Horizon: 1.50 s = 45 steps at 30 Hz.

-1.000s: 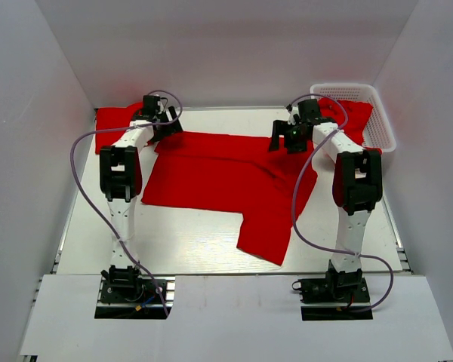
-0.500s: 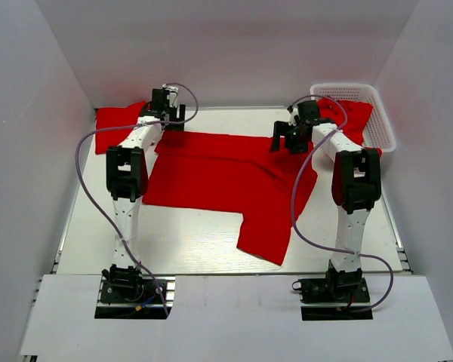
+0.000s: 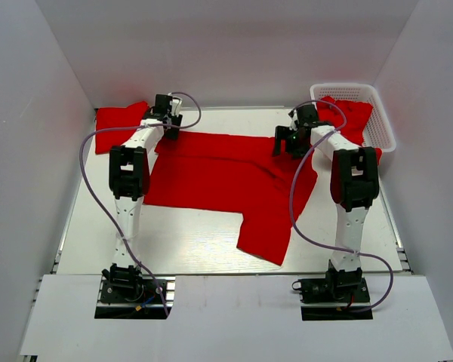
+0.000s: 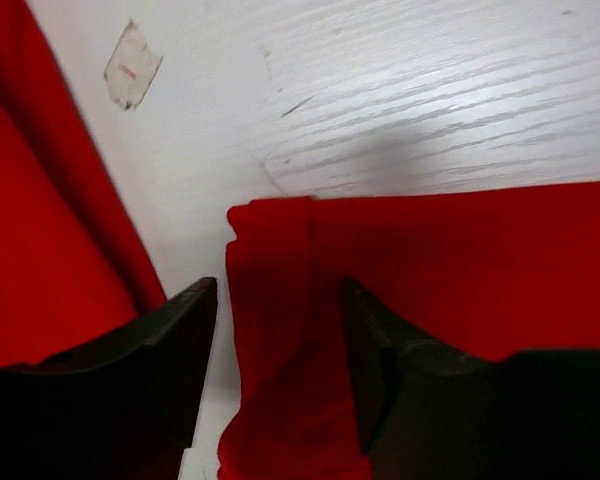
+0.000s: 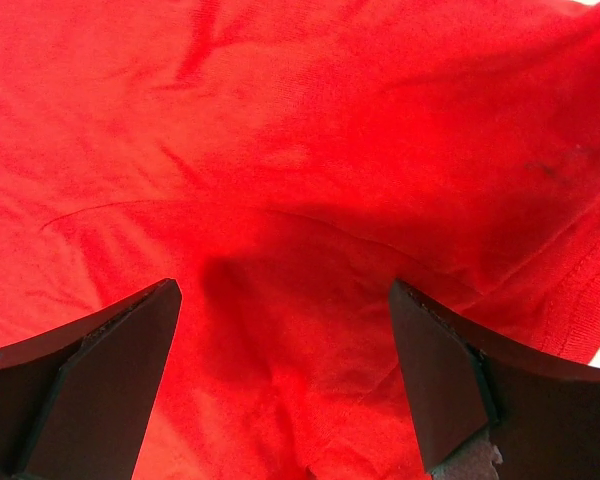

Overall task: Fold and stack the t-shirts
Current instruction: Fold the flattened tshirt in 1/3 of the way

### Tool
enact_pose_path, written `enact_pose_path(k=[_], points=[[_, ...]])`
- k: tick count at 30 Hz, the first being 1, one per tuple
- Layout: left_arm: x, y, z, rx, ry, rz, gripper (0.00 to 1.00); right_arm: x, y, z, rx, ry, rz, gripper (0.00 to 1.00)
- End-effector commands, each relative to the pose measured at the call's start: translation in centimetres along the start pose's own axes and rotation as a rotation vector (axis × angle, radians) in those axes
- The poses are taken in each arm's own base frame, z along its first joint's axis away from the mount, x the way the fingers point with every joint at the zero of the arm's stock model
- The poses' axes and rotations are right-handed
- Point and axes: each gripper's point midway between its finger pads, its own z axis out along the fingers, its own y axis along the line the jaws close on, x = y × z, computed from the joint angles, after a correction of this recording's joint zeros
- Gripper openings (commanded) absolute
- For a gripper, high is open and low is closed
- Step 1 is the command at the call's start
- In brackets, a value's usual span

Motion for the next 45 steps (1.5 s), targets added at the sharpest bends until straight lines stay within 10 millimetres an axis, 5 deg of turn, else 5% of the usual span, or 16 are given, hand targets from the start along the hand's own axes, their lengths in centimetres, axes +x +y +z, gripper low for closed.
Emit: enact_pose_path(k=[1,6,11,18,19,21,22,26,27,29,38,43,45], points=[[-1.0,2.0,-1.1,-0.081,-0.008,-0.004,0.59,1.0,-1.2,0.7,0.041,0.038,0.06,0.9],[-1.2,1.9,-0.6,-0.094,-0.028,-0.054,0.49,2.2,-1.8,1.5,0.044,0.074,0.081,0.88],[-3.0,1.4,-0.6,-0.061,-0.092,-0.098,0.46,3.7,-2.6,2.5,0.073,0.128,0.101,0.69],[-3.2,0.4,1.1,-0.02,-0.107,-0.097,0.39,4.5,-3.5,2.6,0.098,0.148,0.109,0.62],[-3.0,0.3,1.5,-0.021,-0.108,-0.097,0.36,4.6,-3.5,2.7,0.098,0.151,0.114,0.6],[-3.6,1.1,1.4,-0.063,-0.123,-0.13,0.05,4.8,-3.6,2.7,0.096,0.157,0.122,0.52],[-3.9,1.5,1.2,-0.086,-0.129,-0.147,0.0,4.9,-3.6,2.7,0.097,0.158,0.122,0.49],[-5.0,2.6,-0.3,-0.111,-0.154,-0.243,0.0,5.3,-4.1,2.6,0.123,0.161,0.141,0.22],[-4.8,3.3,-0.6,-0.118,-0.152,-0.283,0.0,5.6,-4.2,2.6,0.129,0.168,0.142,0.07],[-4.9,3.5,-1.5,-0.107,-0.154,-0.377,0.0,6.2,-4.7,2.4,0.153,0.184,0.157,0.0],[-6.9,6.2,-5.5,0.084,-0.207,-0.712,0.0,7.6,-6.4,1.9,0.21,0.213,0.218,0.0],[-6.8,6.1,-4.7,0.212,-0.232,-0.765,0.01,7.3,-6.6,1.9,0.206,0.205,0.221,0.0],[-6.8,6.0,-3.7,0.251,-0.225,-0.788,0.09,7.2,-6.7,2.0,0.208,0.203,0.219,0.0]])
